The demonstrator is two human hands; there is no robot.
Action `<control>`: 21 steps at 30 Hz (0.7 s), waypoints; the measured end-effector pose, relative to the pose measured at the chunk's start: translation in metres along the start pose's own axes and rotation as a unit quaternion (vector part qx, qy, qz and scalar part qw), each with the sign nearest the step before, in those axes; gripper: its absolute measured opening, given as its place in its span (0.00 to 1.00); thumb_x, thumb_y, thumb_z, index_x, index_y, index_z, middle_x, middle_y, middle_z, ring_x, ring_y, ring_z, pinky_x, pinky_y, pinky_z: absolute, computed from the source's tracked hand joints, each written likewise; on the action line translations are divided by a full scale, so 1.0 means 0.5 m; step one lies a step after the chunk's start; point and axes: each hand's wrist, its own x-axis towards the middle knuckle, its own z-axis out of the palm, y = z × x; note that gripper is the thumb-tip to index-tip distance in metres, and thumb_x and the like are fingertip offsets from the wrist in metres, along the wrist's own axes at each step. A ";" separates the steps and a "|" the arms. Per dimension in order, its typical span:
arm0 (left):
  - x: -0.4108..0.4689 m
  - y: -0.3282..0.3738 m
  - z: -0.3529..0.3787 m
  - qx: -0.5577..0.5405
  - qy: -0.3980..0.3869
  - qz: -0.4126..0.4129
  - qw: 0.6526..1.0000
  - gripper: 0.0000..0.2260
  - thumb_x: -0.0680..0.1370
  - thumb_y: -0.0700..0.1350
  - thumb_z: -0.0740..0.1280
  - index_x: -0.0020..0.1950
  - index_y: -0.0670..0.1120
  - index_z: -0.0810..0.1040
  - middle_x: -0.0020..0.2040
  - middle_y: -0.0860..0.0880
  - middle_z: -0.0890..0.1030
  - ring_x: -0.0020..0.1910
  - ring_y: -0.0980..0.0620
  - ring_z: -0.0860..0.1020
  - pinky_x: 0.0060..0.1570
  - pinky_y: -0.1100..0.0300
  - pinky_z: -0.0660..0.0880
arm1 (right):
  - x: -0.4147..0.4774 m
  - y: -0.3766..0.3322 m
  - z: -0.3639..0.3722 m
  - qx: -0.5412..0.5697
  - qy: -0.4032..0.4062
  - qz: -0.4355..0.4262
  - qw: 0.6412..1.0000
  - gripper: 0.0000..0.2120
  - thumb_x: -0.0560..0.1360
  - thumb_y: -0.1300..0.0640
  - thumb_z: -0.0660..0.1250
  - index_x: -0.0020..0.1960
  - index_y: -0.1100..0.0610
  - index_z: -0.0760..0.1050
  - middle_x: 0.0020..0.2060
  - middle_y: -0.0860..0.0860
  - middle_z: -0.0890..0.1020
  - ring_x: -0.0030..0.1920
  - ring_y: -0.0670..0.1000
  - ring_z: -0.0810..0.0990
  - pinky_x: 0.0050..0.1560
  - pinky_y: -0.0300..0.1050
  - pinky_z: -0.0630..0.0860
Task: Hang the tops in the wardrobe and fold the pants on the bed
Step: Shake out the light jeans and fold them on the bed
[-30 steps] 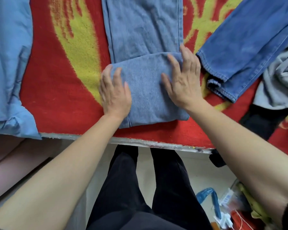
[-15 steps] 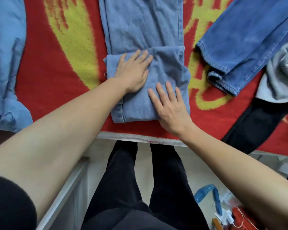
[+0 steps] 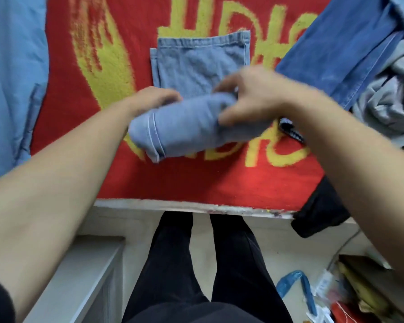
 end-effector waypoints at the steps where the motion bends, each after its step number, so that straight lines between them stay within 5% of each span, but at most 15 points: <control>1: -0.003 0.001 -0.029 -0.105 0.030 -0.011 0.994 0.15 0.81 0.55 0.61 0.48 0.46 0.81 0.37 0.52 0.84 0.39 0.52 0.81 0.48 0.57 0.76 | 0.037 0.014 -0.033 0.032 0.061 0.027 0.997 0.39 0.55 0.35 0.65 0.65 0.47 0.78 0.51 0.49 0.84 0.51 0.51 0.80 0.50 0.41 0.74; 4: -0.009 -0.011 -0.092 -0.301 0.108 0.014 0.947 0.30 0.79 0.69 0.48 0.53 0.50 0.81 0.42 0.52 0.82 0.38 0.54 0.78 0.39 0.58 0.73 | 0.139 0.067 -0.074 0.083 0.204 0.101 0.970 0.36 0.67 0.39 0.66 0.72 0.52 0.72 0.64 0.51 0.79 0.65 0.52 0.76 0.61 0.41 0.71; 6: -0.010 -0.022 -0.096 -0.338 0.126 0.038 0.932 0.34 0.76 0.74 0.45 0.59 0.54 0.79 0.48 0.54 0.83 0.41 0.60 0.79 0.40 0.59 0.71 | 0.183 0.095 -0.047 0.103 0.169 0.134 0.971 0.27 0.75 0.42 0.63 0.70 0.55 0.72 0.65 0.55 0.78 0.66 0.57 0.75 0.62 0.46 0.71; 9: 0.001 -0.017 -0.045 -0.266 0.146 0.088 0.949 0.25 0.78 0.69 0.55 0.66 0.55 0.76 0.59 0.55 0.83 0.55 0.59 0.81 0.49 0.59 0.79 | 0.186 0.109 0.041 0.138 0.066 0.172 0.973 0.27 0.80 0.40 0.59 0.74 0.52 0.67 0.67 0.59 0.75 0.67 0.61 0.73 0.63 0.49 0.69; 13: 0.034 0.004 0.001 -0.248 0.288 0.113 0.918 0.28 0.74 0.60 0.71 0.69 0.49 0.71 0.62 0.53 0.80 0.59 0.56 0.80 0.63 0.53 0.76 | 0.159 0.095 0.125 0.199 0.165 0.211 0.943 0.28 0.79 0.40 0.61 0.75 0.51 0.64 0.66 0.58 0.71 0.68 0.59 0.69 0.69 0.52 0.66; 17: 0.049 0.028 0.032 -0.090 0.432 0.133 0.887 0.34 0.74 0.68 0.61 0.72 0.48 0.69 0.67 0.49 0.75 0.66 0.51 0.73 0.69 0.59 0.66 | 0.144 0.081 0.174 0.211 0.370 0.235 0.874 0.20 0.80 0.46 0.60 0.66 0.58 0.71 0.62 0.55 0.73 0.61 0.54 0.74 0.61 0.51 0.70; 21: 0.114 0.017 0.030 -0.030 0.382 0.081 0.920 0.33 0.79 0.64 0.59 0.79 0.49 0.58 0.73 0.42 0.68 0.73 0.43 0.65 0.72 0.57 0.58 | 0.192 0.094 0.198 0.210 0.351 0.371 0.834 0.28 0.81 0.40 0.54 0.75 0.56 0.63 0.69 0.57 0.68 0.68 0.59 0.69 0.64 0.56 0.67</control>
